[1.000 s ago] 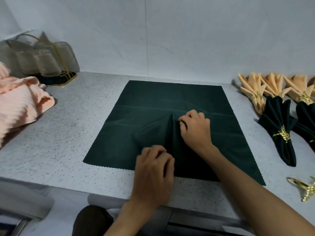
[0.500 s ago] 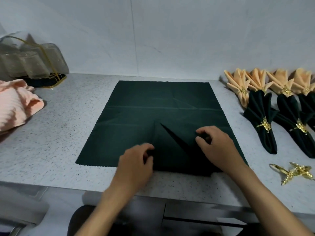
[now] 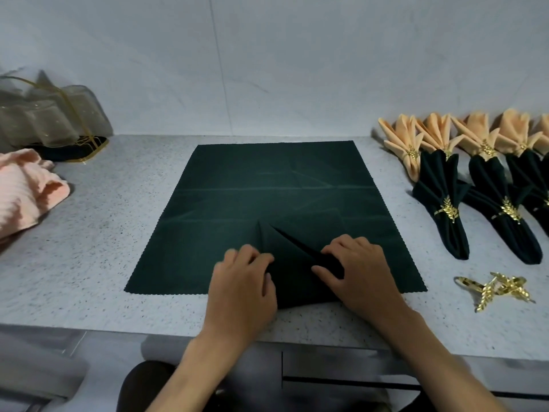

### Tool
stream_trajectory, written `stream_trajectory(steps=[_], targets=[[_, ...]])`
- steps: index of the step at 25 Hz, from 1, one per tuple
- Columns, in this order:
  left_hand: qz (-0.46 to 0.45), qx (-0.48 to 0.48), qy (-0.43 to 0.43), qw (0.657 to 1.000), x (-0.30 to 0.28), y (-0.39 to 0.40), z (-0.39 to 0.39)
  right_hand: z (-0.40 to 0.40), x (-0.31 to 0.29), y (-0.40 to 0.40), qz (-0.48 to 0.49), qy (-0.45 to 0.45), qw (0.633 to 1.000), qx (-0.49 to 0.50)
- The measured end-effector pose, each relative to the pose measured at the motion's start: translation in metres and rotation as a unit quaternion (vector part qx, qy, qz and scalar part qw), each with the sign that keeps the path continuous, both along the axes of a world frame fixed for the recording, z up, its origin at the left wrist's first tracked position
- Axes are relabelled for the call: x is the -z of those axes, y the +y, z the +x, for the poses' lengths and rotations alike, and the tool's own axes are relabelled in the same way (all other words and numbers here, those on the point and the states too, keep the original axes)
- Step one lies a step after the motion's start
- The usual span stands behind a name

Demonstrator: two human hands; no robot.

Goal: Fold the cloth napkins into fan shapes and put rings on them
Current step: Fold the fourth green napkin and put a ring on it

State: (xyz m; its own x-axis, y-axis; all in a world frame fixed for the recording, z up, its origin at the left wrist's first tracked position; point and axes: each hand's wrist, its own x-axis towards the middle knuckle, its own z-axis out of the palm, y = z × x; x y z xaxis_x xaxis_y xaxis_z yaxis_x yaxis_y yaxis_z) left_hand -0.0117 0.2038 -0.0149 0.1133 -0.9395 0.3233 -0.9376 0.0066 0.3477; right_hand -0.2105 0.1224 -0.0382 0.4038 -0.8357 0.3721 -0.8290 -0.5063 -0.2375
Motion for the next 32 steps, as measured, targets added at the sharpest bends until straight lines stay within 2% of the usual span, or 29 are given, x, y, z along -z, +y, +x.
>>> stream_trajectory(steps=[1, 3, 6, 9, 11, 13, 15, 18, 22, 24, 27, 30, 32], targets=[[-0.030, 0.049, -0.045, 0.997, -0.001, -0.010, -0.003, 0.001, 0.000, -0.001, -0.009, 0.004, 1.000, 0.002], [0.013, 0.120, -0.114, 0.986, 0.000, -0.037, -0.013, 0.002, -0.002, 0.000, -0.021, 0.014, 1.000, 0.008], [0.153, 0.082, -0.147, 0.974, 0.010, -0.069, -0.015, 0.005, -0.002, 0.006, -0.023, 0.022, 0.999, 0.035], [0.199, 0.039, -0.119, 0.972, 0.020, -0.077, -0.012, 0.007, -0.009, 0.013, -0.014, 0.057, 0.998, 0.039], [0.197, 0.027, -0.117, 0.973, 0.021, -0.076, -0.013, 0.012, -0.029, 0.001, 0.024, 0.091, 0.995, 0.036], [0.196, 0.018, -0.122, 0.973, 0.021, -0.074, -0.014, 0.023, -0.042, -0.029, 0.057, 0.072, 0.995, 0.036], [0.201, 0.006, -0.111, 0.973, 0.021, -0.072, -0.016, 0.031, -0.034, -0.058, 0.083, 0.067, 0.994, 0.020], [0.211, -0.001, -0.077, 0.974, 0.020, -0.072, -0.015, 0.033, 0.000, -0.069, 0.164, 0.131, 0.977, 0.049], [0.202, 0.012, -0.087, 0.975, 0.022, -0.076, -0.012, 0.033, 0.000, -0.066, 0.183, 0.106, 0.974, 0.074], [0.209, 0.018, -0.080, 0.974, 0.023, -0.075, -0.011, 0.021, -0.004, -0.053, 0.199, 0.095, 0.975, 0.035], [0.222, 0.014, -0.063, 0.973, 0.022, -0.077, -0.011, -0.007, -0.001, -0.016, 0.167, 0.150, 0.974, -0.039], [0.156, -0.005, -0.040, 0.987, 0.019, -0.073, -0.012, -0.018, 0.006, -0.005, 0.151, 0.147, 0.977, -0.029], [0.062, 0.052, -0.002, 0.997, 0.017, -0.050, -0.003, -0.015, 0.006, -0.004, 0.140, 0.133, 0.981, -0.020]])
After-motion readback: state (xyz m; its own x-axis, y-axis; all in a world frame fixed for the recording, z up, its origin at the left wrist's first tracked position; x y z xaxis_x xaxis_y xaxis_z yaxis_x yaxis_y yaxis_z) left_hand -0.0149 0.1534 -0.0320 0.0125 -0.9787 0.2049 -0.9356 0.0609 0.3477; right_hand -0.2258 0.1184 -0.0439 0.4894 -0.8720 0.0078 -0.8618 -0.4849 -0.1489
